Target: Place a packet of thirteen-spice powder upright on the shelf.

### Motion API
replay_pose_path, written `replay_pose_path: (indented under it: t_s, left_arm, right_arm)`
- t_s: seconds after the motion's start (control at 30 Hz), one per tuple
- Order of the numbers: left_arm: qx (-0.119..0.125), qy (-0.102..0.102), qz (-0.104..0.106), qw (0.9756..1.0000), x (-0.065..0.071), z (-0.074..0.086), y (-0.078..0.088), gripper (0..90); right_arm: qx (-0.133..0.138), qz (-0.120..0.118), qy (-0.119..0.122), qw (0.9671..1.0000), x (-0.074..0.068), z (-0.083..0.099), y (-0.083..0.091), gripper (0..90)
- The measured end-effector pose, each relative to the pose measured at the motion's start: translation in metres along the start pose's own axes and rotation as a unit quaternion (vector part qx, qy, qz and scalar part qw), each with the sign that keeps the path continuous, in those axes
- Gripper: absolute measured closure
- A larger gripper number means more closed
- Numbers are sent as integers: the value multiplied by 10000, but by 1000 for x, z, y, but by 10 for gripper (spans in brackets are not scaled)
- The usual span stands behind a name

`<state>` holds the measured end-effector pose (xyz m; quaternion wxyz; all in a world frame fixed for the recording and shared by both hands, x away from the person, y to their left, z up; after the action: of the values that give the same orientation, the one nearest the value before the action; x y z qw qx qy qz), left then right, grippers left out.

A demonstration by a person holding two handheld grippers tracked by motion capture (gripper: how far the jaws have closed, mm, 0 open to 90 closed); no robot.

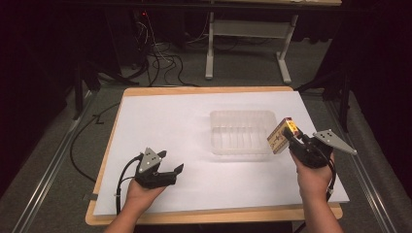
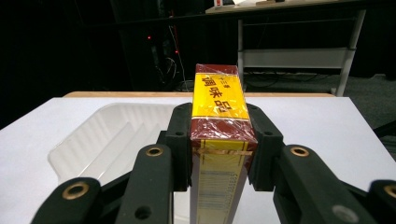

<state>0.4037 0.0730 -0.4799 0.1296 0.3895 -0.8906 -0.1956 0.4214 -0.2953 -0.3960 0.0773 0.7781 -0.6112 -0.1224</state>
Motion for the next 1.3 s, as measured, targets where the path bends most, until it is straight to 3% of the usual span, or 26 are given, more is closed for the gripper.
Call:
replay_pose_path:
  t_s: [0.63,0.97,1.3]
  left_arm:
    - [5,-27,-1,10000,-1,0,2,221]
    - [-9,-33,10,10000,-1,0,0,221]
    - [-48,-70,13,10000,0,1,-1,221]
  right_arm:
    - [80,219,127,9996,-1,-19,-21,678]
    - [-62,551,394,9977,5,-21,-50,678]
    - [-214,798,404,9958,11,-13,-75,677]
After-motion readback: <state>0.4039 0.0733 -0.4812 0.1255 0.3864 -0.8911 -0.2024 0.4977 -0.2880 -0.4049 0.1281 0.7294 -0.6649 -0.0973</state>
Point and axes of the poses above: each handheld gripper's, and its own axes: y roughly backward along the jaws, z roughly out of its underside, x roughly to its right, the point moved 10 cm from there along -y, roughly forward along the jaws, and after that the axes turned 2 degrees about y, right-handed, at the moved point
